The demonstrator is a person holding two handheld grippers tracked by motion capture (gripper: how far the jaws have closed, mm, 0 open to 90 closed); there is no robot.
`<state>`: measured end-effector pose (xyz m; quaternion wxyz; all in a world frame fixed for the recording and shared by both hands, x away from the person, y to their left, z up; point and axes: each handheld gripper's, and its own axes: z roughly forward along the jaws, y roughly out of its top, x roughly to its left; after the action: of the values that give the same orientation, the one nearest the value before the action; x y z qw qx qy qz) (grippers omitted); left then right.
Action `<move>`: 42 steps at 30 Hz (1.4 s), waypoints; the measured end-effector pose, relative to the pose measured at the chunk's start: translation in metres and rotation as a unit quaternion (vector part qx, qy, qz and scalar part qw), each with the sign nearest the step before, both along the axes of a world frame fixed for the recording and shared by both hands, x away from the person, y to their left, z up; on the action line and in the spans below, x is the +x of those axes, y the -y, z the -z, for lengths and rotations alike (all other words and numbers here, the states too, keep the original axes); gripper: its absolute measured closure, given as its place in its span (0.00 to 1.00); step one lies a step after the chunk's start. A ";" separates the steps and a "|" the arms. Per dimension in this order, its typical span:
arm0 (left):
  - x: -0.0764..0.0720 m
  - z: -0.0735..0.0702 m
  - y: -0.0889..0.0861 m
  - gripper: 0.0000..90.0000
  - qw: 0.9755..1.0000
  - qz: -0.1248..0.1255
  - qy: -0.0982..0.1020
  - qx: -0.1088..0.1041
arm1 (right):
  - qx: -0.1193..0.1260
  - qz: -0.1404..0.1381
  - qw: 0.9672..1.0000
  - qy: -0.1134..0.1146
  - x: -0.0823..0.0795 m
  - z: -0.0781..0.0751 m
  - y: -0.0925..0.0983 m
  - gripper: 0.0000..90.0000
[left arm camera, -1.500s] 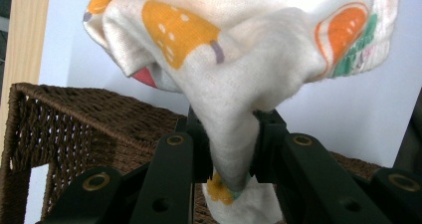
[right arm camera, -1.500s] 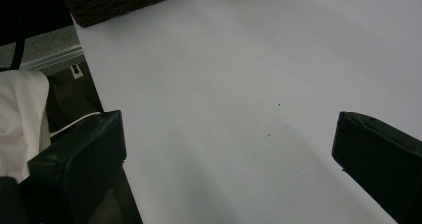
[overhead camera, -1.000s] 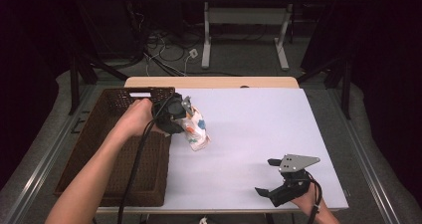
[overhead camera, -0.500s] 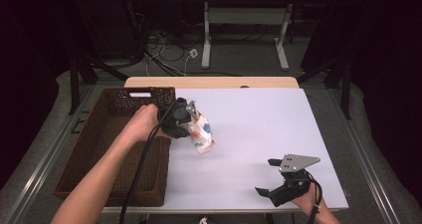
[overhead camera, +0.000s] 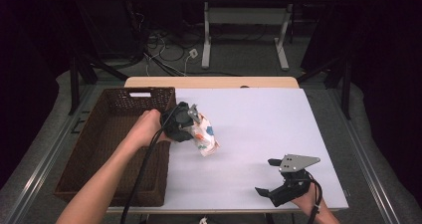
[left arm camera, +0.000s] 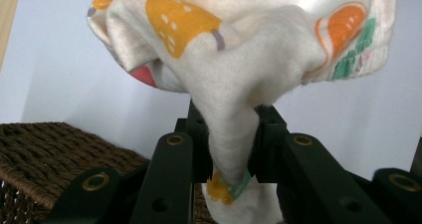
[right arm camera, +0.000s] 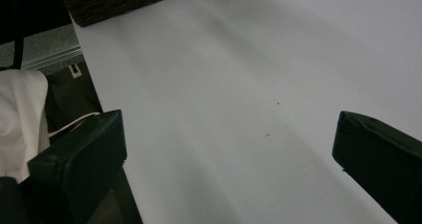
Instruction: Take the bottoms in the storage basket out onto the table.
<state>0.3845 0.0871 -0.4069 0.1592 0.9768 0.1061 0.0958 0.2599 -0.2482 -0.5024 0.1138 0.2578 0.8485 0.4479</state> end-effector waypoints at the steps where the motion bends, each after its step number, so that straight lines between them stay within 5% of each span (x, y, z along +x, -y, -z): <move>1: 0.000 0.000 0.000 0.83 1.000 0.001 0.002 0.001 | 0.000 0.000 1.000 0.000 0.000 0.000 0.000 0.00; 42: 0.000 0.028 0.017 0.83 1.000 -0.014 -0.001 -0.011 | 0.000 0.006 1.000 -0.002 0.000 0.000 0.000 0.00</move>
<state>0.3846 0.0699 -0.4347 0.1684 0.9736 0.1212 0.0956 0.2604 -0.2483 -0.5026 0.1152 0.2637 0.8472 0.4466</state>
